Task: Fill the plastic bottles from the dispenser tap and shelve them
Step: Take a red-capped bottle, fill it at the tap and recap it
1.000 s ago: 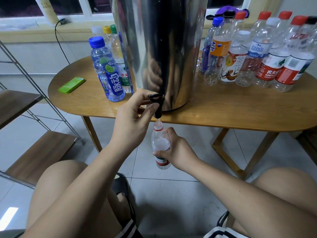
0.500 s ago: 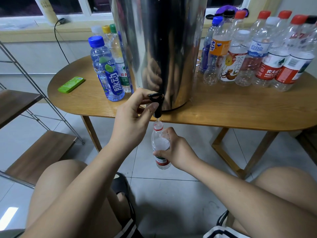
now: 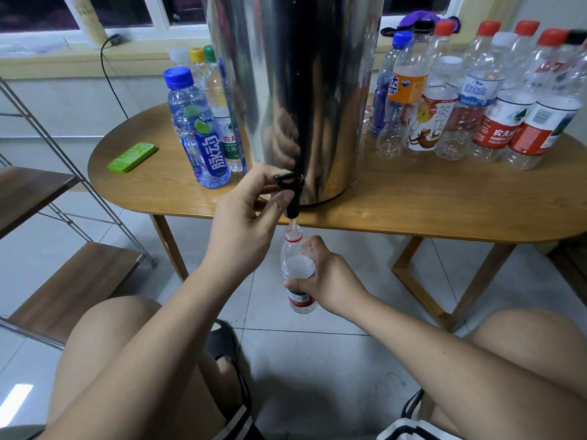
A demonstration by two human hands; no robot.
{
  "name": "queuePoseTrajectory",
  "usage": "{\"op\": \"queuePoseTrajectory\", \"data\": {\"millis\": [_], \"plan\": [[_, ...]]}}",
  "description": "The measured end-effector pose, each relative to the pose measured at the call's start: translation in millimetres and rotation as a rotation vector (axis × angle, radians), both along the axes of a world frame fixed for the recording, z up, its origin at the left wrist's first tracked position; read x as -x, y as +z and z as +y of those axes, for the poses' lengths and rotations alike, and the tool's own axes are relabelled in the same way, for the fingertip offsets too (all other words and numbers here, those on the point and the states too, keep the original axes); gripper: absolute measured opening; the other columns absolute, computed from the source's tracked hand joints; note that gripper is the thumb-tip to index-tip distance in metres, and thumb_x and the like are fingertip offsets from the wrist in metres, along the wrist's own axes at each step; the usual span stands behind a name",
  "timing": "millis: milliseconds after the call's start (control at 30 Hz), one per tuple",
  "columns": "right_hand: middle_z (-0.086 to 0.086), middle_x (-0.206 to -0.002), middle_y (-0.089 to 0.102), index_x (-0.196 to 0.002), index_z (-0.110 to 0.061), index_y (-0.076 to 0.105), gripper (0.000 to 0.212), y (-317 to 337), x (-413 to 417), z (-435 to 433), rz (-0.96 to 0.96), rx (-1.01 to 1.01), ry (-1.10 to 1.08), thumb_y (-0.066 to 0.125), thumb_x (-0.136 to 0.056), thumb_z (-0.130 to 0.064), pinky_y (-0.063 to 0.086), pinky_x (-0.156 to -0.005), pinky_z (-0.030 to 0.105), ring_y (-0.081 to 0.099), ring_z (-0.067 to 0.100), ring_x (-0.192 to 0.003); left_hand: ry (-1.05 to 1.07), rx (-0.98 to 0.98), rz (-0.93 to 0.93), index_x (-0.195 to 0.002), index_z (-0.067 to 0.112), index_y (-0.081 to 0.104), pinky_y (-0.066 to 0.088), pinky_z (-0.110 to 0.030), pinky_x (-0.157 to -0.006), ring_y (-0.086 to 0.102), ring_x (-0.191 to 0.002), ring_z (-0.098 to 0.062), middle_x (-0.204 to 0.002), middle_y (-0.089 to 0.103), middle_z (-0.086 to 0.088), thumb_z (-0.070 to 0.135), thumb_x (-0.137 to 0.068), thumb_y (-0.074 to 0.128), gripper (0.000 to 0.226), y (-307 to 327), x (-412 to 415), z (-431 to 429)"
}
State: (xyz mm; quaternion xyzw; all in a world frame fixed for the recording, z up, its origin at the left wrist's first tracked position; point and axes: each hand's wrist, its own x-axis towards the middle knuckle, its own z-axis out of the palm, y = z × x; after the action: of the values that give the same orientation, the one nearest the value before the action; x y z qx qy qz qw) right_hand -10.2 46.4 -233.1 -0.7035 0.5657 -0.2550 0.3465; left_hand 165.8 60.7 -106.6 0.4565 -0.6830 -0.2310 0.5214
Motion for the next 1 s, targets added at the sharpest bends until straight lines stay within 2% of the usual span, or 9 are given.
{"op": "queuePoseTrajectory", "data": {"millis": [200,467,1000], "plan": [[-0.007,-0.125,0.067,-0.125,-0.034,0.042,0.071,-0.8,-0.2,-0.3,-0.004,-0.005,-0.011,0.094,-0.078,-0.047,0.059,-0.090,0.037,0.067,0.020,-0.108,-0.012,0.000,0.015,-0.121,0.011,0.069,0.057,-0.061,-0.095,0.074,-0.114,-0.024,-0.115,0.079,0.000,0.009,-0.108,0.067,0.014,-0.1,0.5,0.4],[-0.006,-0.128,0.067,-0.124,-0.036,0.040,0.070,0.1,-0.9,0.0,0.002,-0.015,-0.010,0.093,-0.079,-0.045,0.059,-0.093,0.039,0.067,0.022,-0.111,0.003,0.003,-0.002,-0.121,0.011,0.069,0.058,-0.057,-0.094,0.075,-0.115,-0.023,-0.113,0.080,0.001,0.008,-0.108,0.067,0.014,0.9,0.6,1.2],[-0.006,-0.132,0.067,-0.126,-0.035,0.041,0.071,1.6,-0.6,0.5,0.006,-0.020,-0.004,0.094,-0.079,-0.045,0.058,-0.090,0.037,0.067,0.022,-0.112,-0.010,0.010,0.004,-0.122,0.010,0.069,0.057,-0.060,-0.097,0.075,-0.115,-0.024,-0.113,0.079,0.000,0.008,-0.107,0.067,0.015,0.4,0.1,0.7]]}}
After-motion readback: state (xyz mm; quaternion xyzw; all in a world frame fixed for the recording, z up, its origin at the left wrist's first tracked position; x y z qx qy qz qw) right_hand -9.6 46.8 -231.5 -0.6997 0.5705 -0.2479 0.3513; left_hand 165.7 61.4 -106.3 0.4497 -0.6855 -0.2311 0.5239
